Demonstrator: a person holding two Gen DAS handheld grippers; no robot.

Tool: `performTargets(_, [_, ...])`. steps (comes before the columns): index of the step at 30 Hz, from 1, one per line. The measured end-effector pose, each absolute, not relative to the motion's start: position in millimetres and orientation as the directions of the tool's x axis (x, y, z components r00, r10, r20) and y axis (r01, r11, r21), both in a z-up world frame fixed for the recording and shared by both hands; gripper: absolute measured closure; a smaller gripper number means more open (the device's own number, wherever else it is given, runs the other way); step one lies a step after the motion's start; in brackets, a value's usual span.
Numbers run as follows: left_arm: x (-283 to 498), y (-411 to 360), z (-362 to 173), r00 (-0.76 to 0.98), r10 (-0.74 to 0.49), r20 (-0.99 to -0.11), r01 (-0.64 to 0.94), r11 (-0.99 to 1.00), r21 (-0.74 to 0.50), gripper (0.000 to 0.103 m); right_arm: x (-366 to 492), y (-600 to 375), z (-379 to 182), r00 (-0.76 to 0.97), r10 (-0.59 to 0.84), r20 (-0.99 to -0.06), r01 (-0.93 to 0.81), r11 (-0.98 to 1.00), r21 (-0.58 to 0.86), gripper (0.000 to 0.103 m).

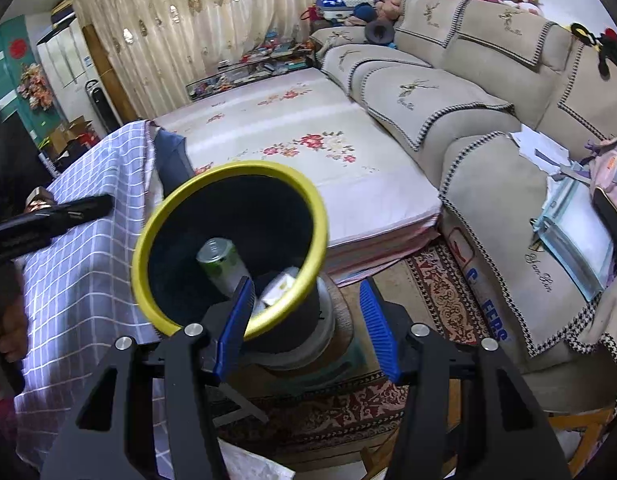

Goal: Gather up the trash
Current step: 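Reach the right tool to the white paper cup and grasp its rim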

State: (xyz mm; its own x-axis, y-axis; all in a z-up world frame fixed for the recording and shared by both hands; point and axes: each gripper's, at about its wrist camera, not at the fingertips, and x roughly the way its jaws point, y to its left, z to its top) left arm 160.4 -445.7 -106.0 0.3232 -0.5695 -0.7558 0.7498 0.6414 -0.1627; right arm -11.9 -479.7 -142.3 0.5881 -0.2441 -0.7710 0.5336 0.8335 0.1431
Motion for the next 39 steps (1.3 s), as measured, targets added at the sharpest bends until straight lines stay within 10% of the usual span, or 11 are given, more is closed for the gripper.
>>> performTargets(7, [130, -302, -52, 0.524, -0.549, -0.651, 0.622, 0.769, -0.148, 0.011, 21, -432, -132, 0.634, -0.163, -0.756, 0.415, 0.896, 0.155, 0.051])
performTargets(22, [64, 2, -38, 0.804, -0.120, -0.582, 0.088, 0.993, -0.083, 0.009, 122, -196, -88, 0.708, 0.215, -0.672, -0.127, 0.976, 0.179, 0.050])
performTargets(39, [55, 43, -57, 0.793, -0.134, -0.594, 0.049, 0.986, -0.157, 0.009, 205, -64, -87, 0.637, 0.268, -0.722, -0.277, 0.954, 0.110, 0.062])
